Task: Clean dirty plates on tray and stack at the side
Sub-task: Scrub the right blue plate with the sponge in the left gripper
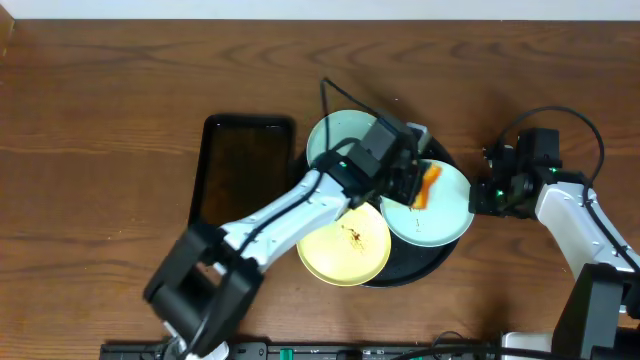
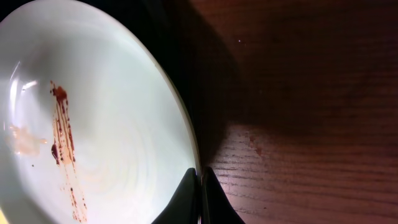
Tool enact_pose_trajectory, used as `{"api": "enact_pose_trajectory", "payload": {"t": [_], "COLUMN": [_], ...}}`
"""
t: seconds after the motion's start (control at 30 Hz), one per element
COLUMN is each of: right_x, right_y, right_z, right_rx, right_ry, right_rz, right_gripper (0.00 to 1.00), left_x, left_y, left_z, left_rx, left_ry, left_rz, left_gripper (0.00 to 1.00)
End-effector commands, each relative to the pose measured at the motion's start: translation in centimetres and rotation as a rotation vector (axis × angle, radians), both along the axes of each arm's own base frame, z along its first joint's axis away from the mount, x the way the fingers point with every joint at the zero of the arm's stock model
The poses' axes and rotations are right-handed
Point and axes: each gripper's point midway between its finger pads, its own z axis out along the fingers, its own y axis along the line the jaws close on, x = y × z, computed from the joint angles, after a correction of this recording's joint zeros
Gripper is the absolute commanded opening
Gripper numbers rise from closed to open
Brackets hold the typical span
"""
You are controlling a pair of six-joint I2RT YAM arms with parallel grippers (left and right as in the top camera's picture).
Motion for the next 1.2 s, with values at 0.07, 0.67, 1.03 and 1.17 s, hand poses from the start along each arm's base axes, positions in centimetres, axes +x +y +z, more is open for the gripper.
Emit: {"api": "enact_pose_trajectory", "payload": {"t": [0.07, 0.67, 1.03, 1.17], "right_x": [0.4, 0.0, -0.3, -0.3], "right_y": [-0.2, -0.2, -0.1, -0.1], "right_z": [0.2, 0.1, 0.0, 0.0], "right_rx": [0.012, 0.014, 0.015, 0.015], "right_ry": [-0.006, 0.009, 0.023, 0.024], "right_rz": [-0.006, -0.006, -0.007, -0.007], "right_gripper": [0.01, 0.01, 0.01, 0.01], "left_x": [-3.0, 4.6, 5.7, 5.1], "left_y": [-3.9, 0.5, 0.6, 1.3], "left_z": [-3.2, -9.0, -5.0, 0.4], "left_rx": [-0.029, 0.118, 0.037, -0.002], "left_ry": [0.087, 0.010, -0.027, -0.080], "left_rz": [-0.119, 0.140, 0.145, 0.146], "left_gripper": [0.07, 0.07, 0.07, 0.08]}}
